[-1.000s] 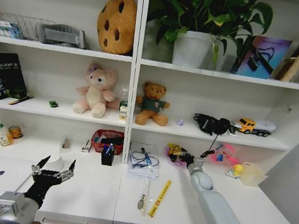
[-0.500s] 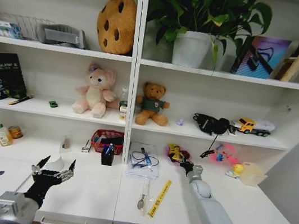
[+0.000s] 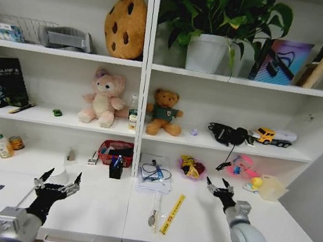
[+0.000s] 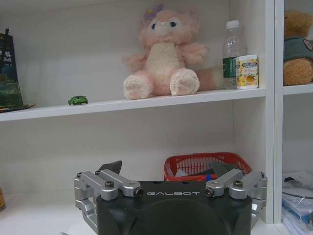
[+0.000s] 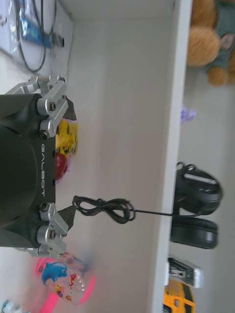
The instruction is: Organize the objects on the table.
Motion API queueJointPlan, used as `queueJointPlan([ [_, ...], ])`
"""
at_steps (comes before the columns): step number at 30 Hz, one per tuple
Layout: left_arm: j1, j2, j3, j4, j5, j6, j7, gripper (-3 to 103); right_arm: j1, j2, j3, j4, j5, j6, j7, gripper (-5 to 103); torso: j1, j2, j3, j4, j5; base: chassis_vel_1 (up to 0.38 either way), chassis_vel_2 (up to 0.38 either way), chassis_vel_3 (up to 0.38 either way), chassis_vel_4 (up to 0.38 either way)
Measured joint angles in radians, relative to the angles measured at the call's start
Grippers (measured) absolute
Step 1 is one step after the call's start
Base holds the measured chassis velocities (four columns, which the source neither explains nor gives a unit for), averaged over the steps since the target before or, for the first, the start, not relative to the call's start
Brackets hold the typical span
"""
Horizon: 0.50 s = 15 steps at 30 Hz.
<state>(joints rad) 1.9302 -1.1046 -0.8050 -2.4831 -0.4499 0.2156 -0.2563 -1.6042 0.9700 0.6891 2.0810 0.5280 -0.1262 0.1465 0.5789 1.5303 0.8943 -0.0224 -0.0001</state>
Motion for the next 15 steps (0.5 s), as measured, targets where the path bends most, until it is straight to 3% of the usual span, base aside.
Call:
queueJointPlan([
  [6,0.000,0.000,0.000,0.000,0.000,0.000,0.000,100,-0.205,0.083,0.101,0.137,-0.093,0.094,-0.045,100,0.000,0.000,0.000,-0.0002,-0.0001,0.000,0.000,0.000,0.000],
  [9,0.000,0.000,0.000,0.000,0.000,0.000,0.000,100,-0.335,0.165,0.178,0.181,-0.151,0.201,-0.084,100,0.000,0.000,0.000,-0.0004,0.0001,0.000,0.000,0.000,0.000],
  [15,0.000,0.000,0.000,0.000,0.000,0.000,0.000,100,-0.435,0.238,0.230,0.182,-0.168,0.275,-0.095,100,0.000,0.000,0.000,-0.0003,-0.0001,0.000,0.000,0.000,0.000],
])
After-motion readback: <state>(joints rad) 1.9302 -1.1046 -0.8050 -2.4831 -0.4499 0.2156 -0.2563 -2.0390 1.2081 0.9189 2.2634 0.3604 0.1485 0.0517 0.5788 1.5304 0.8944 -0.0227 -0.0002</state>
